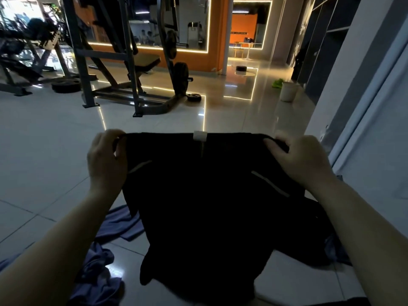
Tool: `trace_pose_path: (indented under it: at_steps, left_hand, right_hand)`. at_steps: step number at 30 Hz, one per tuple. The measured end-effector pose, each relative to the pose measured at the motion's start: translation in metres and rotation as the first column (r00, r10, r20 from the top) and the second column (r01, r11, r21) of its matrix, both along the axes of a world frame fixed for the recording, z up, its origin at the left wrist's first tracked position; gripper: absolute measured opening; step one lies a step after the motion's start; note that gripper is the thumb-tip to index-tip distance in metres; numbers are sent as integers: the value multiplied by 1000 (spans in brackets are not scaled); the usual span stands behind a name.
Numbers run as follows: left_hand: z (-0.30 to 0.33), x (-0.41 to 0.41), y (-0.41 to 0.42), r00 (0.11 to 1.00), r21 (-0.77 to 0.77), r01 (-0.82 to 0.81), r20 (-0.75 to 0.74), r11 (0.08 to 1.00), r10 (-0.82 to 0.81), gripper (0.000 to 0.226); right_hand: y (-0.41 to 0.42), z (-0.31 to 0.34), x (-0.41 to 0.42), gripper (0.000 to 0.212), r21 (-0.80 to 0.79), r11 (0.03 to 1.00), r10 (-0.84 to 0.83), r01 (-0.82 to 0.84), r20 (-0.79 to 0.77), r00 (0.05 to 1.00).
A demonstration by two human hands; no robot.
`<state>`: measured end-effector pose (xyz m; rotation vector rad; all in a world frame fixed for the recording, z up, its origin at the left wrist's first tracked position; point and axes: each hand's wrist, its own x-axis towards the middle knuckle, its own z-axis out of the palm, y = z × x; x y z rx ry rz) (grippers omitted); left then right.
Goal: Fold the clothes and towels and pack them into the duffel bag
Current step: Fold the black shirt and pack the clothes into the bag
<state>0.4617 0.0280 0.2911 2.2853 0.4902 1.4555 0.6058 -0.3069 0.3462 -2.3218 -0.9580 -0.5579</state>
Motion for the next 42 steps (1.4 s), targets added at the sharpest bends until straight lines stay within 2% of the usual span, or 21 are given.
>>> trace_pose_path:
  at_steps: [3,5,7,12,13,15,17,19,21,24,28,31,34,37,42]
  left_hand:
    - [-12,-7,2,990,46,67,-127,997,-60,12]
    - [-13,-11,4,981,74,112,-169,991,-98,10]
    - [-9,-16,4,971,94,148,-201,985,-127,9]
    - [-12,-37,-7,915,94,224,-363,970,-176,14]
    - [-12,-43,-12,910,87,223,-375,971,-176,17]
    - [-9,-51,-22,945,48,153,-299,987,-132,18]
    - [3,-59,-33,984,-107,51,-162,993,-68,16]
    - [18,-71,-44,995,-297,3,-97,955,-33,16]
    - [36,-85,-51,996,-363,26,-71,932,-55,18]
    - [77,-112,-59,997,-293,65,-19,954,-73,17]
    - [134,-142,-71,993,-106,63,106,992,-51,15]
    - [170,-159,-77,981,10,25,194,1000,-26,14]
    - [198,-172,-83,969,103,2,247,995,-27,13]
    - [214,-180,-88,970,88,19,238,996,-39,15]
    - [196,-177,-74,998,11,-25,56,1000,24,19]
  right_hand:
    - [-6,-10,8,31,-312,949,-13,-52,-201,979]
    - [-12,-18,17,21,-353,934,-35,-55,-244,969]
    - [-21,-24,21,11,-325,946,-75,3,-207,976]
    - [-31,-30,6,15,-250,926,-316,282,-107,943]
    - [-31,-29,-1,15,-214,926,-343,312,-127,931]
    - [-32,-25,-17,15,-85,950,-313,302,-315,896]
    - [-34,-21,-35,16,73,953,-231,294,-454,861]
    - [-37,-7,-54,17,155,938,-237,311,-368,899]
    - [-39,16,-73,17,248,923,-243,294,-218,945]
    - [-41,60,-96,17,405,883,-230,238,-69,971]
    - [-48,108,-124,30,518,820,-336,242,94,937]
    - [-60,131,-154,22,570,803,-344,173,208,916]
    - [-75,150,-179,29,556,815,-351,163,250,903]
    - [-82,161,-187,46,476,868,-336,140,357,872]
    - [-72,136,-151,33,235,955,-278,182,484,830]
